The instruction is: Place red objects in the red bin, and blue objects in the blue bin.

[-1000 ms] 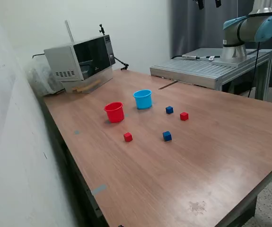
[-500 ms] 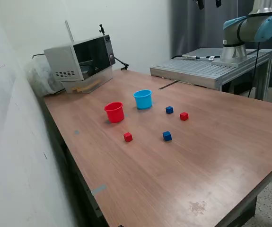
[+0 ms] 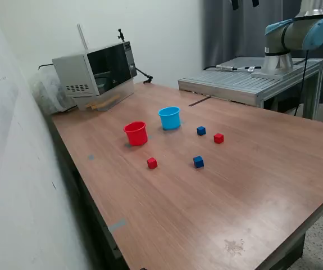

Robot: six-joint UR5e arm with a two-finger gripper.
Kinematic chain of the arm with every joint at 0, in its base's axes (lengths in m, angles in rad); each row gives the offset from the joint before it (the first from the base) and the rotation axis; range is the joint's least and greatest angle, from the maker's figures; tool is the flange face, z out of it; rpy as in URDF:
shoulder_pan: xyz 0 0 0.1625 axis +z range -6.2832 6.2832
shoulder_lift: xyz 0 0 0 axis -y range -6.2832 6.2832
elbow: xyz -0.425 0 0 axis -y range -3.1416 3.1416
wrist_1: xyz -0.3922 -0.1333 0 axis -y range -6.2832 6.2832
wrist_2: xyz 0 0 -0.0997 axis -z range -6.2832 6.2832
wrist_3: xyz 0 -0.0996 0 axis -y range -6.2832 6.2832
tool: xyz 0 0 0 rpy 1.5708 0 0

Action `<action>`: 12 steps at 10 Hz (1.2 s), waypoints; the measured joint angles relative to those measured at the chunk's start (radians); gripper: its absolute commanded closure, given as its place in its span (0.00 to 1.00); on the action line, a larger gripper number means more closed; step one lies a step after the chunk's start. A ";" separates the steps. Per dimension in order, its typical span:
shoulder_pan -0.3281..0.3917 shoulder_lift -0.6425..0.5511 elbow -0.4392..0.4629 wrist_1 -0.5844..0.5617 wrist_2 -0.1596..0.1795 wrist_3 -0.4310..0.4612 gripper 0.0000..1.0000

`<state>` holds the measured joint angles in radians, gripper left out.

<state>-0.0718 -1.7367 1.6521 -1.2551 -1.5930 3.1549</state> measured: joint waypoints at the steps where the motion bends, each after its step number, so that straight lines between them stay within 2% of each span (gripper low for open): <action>1: 0.004 0.006 -0.008 -0.045 0.002 0.002 0.00; 4: 0.010 0.042 -0.061 -0.214 0.009 0.013 0.00; 7: 0.039 0.165 -0.073 -0.435 0.010 0.074 0.00; 9: 0.042 0.286 -0.015 -0.630 0.010 0.108 0.00; 12: 0.033 0.491 0.125 -0.895 0.007 0.124 0.00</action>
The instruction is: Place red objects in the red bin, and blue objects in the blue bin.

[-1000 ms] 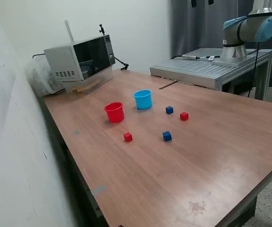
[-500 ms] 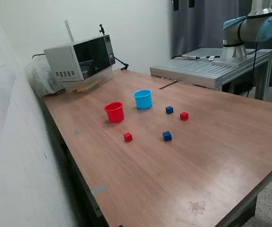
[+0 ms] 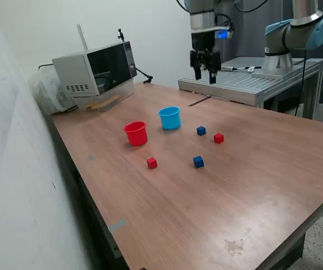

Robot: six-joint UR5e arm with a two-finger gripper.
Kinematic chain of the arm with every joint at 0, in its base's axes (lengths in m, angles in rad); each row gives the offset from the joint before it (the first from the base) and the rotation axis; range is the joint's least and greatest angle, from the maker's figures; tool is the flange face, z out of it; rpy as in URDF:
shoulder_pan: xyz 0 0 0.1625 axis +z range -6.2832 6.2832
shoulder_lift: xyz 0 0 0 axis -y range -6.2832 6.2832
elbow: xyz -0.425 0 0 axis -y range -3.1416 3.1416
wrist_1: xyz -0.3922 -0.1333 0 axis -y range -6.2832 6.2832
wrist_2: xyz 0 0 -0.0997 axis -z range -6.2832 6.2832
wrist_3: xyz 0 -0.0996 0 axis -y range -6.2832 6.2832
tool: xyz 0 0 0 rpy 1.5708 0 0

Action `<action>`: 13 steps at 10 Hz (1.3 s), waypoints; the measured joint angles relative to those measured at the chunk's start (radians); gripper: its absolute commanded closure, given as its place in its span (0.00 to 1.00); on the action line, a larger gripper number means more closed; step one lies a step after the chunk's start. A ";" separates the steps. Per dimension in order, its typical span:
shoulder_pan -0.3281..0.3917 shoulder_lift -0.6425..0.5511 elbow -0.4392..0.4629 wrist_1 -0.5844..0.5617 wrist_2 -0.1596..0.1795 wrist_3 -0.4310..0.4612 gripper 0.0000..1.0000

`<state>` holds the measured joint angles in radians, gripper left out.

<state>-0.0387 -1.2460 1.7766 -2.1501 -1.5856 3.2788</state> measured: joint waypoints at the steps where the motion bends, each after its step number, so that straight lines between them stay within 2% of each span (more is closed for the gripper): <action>1: -0.003 0.056 0.033 -0.067 -0.001 0.002 0.00; 5: -0.039 0.173 0.057 -0.181 -0.002 0.005 0.00; 13: -0.071 0.250 0.061 -0.272 0.001 0.005 0.00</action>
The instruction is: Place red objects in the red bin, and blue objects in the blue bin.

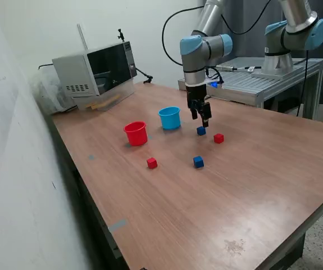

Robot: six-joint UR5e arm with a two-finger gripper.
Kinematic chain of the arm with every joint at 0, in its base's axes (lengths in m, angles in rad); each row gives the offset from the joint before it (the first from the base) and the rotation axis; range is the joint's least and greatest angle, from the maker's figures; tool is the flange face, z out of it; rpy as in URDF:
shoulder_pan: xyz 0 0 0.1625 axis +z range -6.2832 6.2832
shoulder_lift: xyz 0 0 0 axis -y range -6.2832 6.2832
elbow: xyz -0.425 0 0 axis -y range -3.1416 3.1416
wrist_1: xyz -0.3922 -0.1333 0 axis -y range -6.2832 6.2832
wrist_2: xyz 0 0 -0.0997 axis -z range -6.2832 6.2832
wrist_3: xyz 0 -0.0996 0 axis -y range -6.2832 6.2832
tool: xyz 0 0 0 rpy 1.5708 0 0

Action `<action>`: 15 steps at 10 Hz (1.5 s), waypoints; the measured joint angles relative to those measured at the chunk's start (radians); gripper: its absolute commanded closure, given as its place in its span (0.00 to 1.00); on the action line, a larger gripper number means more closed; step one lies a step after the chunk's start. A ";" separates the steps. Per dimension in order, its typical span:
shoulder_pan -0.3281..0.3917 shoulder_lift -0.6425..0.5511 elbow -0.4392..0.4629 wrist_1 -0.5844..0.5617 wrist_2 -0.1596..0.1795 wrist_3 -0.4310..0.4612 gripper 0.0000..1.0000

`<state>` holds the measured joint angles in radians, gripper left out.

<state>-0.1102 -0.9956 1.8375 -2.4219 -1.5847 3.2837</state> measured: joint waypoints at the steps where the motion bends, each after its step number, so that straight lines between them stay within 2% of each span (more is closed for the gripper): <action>1: 0.000 0.004 0.000 -0.007 0.000 0.000 0.00; 4: 0.001 0.019 -0.003 -0.017 0.001 0.001 0.00; 5: 0.001 0.024 -0.004 -0.018 0.002 0.001 1.00; 12: 0.007 0.033 -0.021 -0.009 -0.002 -0.009 1.00; 15: 0.009 -0.060 -0.034 0.040 -0.003 -0.040 1.00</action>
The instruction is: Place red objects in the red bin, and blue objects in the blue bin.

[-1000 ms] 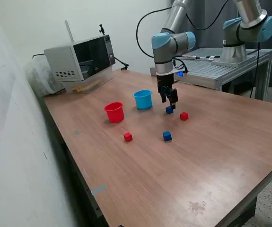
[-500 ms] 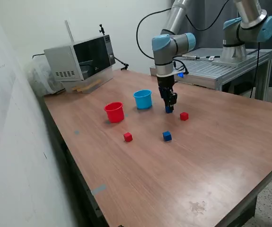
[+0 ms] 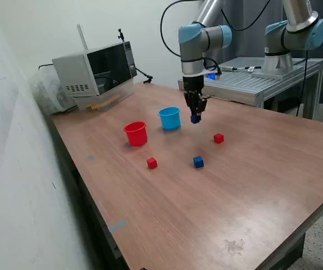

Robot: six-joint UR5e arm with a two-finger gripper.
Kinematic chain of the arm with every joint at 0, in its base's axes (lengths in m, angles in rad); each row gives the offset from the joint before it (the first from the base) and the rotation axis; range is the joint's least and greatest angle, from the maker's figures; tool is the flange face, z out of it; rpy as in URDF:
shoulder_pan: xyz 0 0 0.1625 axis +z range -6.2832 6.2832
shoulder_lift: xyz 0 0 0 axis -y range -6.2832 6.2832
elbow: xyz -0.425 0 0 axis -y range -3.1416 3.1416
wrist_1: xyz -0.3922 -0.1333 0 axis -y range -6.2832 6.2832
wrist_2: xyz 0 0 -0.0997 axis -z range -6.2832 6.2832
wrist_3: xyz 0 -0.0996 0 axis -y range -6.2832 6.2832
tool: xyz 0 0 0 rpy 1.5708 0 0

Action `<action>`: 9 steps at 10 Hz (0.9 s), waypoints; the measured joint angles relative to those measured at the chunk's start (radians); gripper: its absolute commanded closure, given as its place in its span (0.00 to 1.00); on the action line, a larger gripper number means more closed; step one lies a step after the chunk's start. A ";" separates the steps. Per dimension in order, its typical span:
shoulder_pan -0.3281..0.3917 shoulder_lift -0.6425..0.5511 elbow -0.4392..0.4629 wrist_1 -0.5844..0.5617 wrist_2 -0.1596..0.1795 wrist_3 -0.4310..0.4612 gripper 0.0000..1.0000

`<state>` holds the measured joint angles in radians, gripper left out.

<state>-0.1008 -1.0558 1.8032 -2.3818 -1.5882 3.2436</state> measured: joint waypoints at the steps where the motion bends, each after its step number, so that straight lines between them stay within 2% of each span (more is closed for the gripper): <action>1: -0.002 -0.046 -0.005 0.025 0.000 -0.018 1.00; 2: -0.010 -0.079 -0.011 0.048 -0.001 -0.038 1.00; 4: -0.088 -0.104 -0.019 0.076 -0.002 -0.063 1.00; 7: -0.168 -0.082 -0.039 0.085 -0.002 -0.073 1.00; 9: -0.186 -0.047 -0.054 0.084 -0.002 -0.076 1.00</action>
<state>-0.2864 -1.1025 1.7491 -2.2978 -1.5898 3.1677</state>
